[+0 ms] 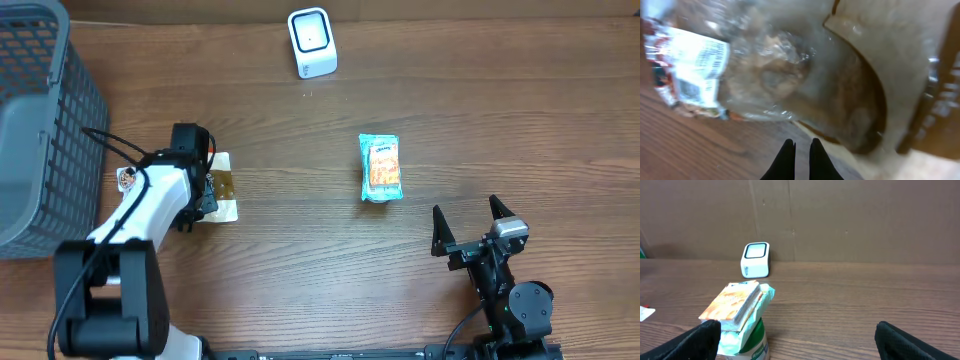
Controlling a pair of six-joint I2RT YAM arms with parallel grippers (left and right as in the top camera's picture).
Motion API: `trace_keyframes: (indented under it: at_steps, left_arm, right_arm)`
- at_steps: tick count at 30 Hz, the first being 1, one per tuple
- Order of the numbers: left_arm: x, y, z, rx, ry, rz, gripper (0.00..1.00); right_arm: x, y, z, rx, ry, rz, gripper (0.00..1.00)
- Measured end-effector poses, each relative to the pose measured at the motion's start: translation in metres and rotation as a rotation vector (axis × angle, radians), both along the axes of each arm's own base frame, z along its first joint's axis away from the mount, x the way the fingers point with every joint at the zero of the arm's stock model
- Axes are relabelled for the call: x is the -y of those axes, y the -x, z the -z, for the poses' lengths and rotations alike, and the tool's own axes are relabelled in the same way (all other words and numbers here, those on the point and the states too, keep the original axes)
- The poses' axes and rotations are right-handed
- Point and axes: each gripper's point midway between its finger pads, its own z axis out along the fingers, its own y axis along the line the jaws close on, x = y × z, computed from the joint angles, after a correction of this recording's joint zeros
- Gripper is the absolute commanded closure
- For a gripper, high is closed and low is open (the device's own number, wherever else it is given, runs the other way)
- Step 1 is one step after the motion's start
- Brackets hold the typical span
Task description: Scan the item barcode
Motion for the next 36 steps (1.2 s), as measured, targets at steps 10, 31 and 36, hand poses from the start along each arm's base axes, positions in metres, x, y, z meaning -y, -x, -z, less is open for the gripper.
trace_keyframes:
  at_steps: [10, 31, 36]
  left_arm:
    - [0.034, -0.016, 0.024, 0.01, 0.21, 0.069, 0.89]
    - [0.076, -0.06, -0.002, 0.118, 0.432, 0.219, 0.96]
    - [0.077, -0.082, -0.031, 0.164, 0.43, 0.222, 0.8]
  right_arm:
    - [0.0, 0.0, 0.0, 0.0, 0.0, 0.0, 0.0]
    - [0.0, 0.0, 0.0, 0.0, 0.0, 0.0, 0.0]
    - [0.0, 0.0, 0.0, 0.0, 0.001, 0.0, 0.0]
